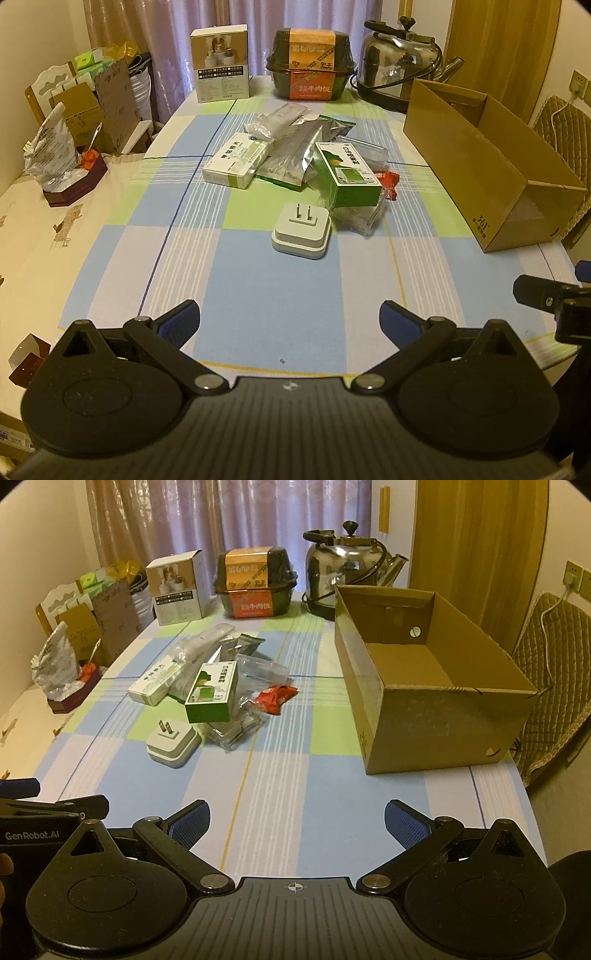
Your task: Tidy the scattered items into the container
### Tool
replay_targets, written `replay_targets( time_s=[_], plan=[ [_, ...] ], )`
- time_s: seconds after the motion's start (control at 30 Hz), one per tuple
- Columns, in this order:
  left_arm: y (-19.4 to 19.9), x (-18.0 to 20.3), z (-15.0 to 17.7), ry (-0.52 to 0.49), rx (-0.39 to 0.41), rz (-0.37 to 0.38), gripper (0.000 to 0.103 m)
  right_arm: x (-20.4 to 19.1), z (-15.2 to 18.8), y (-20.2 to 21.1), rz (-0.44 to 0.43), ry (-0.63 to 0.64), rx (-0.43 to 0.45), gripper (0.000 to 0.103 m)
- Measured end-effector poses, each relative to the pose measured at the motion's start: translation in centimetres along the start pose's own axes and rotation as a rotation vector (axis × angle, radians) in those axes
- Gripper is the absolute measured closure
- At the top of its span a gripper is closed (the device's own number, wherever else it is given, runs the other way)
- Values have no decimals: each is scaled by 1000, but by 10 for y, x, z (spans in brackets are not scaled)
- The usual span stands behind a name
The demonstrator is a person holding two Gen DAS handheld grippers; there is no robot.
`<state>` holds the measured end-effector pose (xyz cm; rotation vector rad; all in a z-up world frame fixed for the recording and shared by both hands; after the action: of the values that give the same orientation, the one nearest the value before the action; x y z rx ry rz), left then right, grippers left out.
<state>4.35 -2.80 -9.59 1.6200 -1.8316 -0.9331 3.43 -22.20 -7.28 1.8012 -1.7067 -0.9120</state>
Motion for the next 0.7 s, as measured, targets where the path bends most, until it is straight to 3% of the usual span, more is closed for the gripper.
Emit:
replay_targets(
  time_s=[0.7],
  plan=[
    [0,-1,0,4,3,2,1,2,2,-2,3,-9,-17,0]
  ],
)
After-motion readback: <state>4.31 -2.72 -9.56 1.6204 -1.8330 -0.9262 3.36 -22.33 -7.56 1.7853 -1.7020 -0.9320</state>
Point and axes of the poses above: each gripper's, at about its wrist camera, not at the fingertips, and y roughly against the way its jaws point, x to its right, z to its underside, the point moved 9 cm from there along -y, roughly the way its jaws point, and after that the axes turned 6 degrees about -y, right-handed, at the moved point
